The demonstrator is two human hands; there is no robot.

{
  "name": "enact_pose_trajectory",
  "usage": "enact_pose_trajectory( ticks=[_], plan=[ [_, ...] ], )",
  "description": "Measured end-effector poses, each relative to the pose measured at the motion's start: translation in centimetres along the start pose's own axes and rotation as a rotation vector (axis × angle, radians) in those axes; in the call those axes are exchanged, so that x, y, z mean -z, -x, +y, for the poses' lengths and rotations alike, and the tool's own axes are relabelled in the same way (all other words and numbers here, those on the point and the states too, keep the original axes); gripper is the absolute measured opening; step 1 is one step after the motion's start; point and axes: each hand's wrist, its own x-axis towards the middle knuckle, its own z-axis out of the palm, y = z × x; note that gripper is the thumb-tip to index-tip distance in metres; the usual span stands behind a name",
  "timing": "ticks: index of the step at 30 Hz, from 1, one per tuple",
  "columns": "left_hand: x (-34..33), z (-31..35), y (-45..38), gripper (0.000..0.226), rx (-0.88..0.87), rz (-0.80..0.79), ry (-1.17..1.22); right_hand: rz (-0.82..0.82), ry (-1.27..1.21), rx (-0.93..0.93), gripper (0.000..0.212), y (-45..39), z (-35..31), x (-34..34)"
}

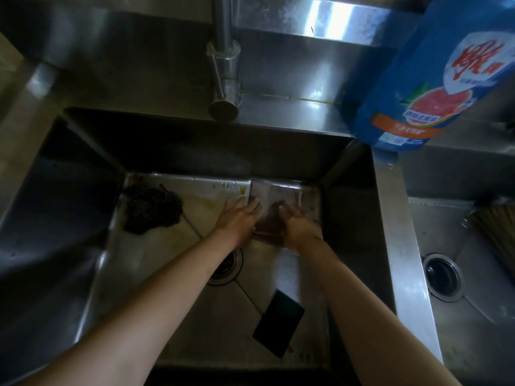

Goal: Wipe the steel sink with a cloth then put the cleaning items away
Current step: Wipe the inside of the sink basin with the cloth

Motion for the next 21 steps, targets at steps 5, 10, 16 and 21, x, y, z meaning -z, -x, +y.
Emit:
enact_pose_trajectory(
  ticks=[5,10,16,21],
  plan=[
    [0.1,0.1,-1.5,0.06,-0.031,-0.096,-0.084,-0.003,0.014,-0.03,0.072,-1.1,0.5,-0.9],
    [-0.1,-0.4,-2.5,0.063,-0.029,-0.11,-0.141,-0.008,0.045,-0.048,0.078,-1.8,1.3,-1.5],
    [-1.7,-1.1,-2.1,0.071,0.011,-0.064,-0.181,0.034,0.105,-0.02,0.078,-2.2,1.2,-2.3],
    [-1.5,-2.0,-1.5,0.07,0.073,-0.075,-0.242,0.002,0.097,0.017,0.081,-3.0,-0.1,-1.7]
  ],
)
